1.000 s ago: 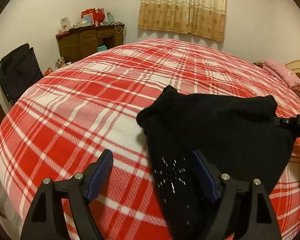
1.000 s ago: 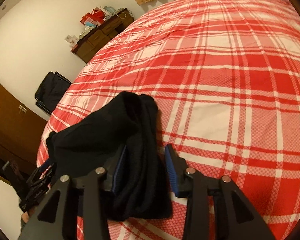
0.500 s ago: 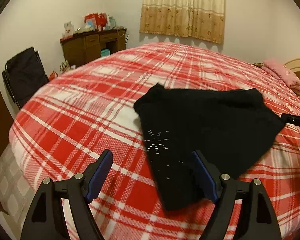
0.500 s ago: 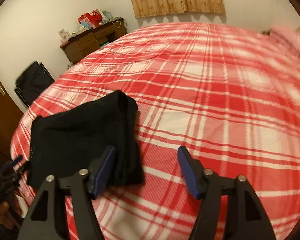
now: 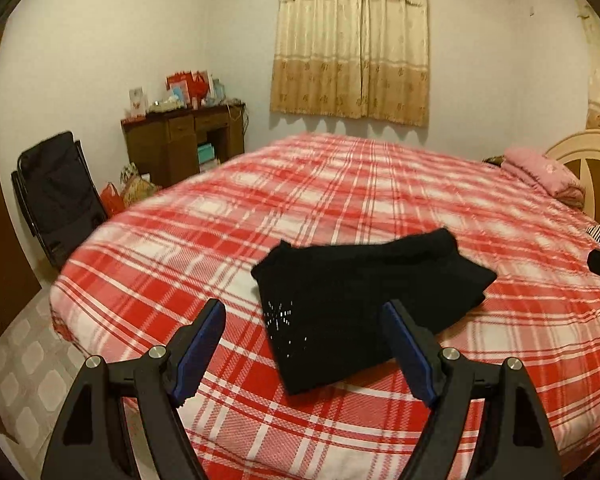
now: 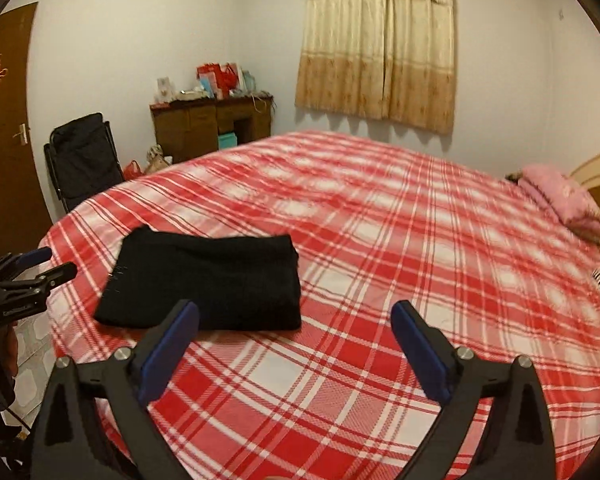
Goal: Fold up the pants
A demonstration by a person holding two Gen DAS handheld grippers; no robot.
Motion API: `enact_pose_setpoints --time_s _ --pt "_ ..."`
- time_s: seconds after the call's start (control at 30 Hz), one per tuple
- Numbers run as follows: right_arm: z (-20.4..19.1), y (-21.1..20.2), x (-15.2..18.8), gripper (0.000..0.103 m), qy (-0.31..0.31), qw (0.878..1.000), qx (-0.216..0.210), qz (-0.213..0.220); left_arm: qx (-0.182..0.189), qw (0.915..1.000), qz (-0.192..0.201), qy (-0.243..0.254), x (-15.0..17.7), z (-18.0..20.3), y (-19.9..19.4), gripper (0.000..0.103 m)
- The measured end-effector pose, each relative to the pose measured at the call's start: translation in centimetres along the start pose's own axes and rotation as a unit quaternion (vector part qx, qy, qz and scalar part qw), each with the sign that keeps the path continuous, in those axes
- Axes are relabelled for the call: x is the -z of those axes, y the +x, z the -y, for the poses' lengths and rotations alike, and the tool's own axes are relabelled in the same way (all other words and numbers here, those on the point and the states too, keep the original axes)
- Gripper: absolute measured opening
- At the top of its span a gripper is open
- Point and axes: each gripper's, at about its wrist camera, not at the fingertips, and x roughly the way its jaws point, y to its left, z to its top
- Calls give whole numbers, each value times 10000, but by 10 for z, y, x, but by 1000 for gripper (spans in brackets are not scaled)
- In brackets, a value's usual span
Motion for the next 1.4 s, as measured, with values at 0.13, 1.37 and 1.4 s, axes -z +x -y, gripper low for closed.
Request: enact_pose_setpoints --time_s 0.13,1.37,1.4 --pt "-8 -23 -6 99 -10 9997 -105 228 -182 9995 272 42 -9 4 -24 92" --pt "-15 -80 -10 103 -55 9955 -236 917 -373 9960 734 359 -17 21 -67 95" --pt "-15 -80 -10 103 -56 9955 -235 916 -380 9959 731 367 -17 22 -66 95"
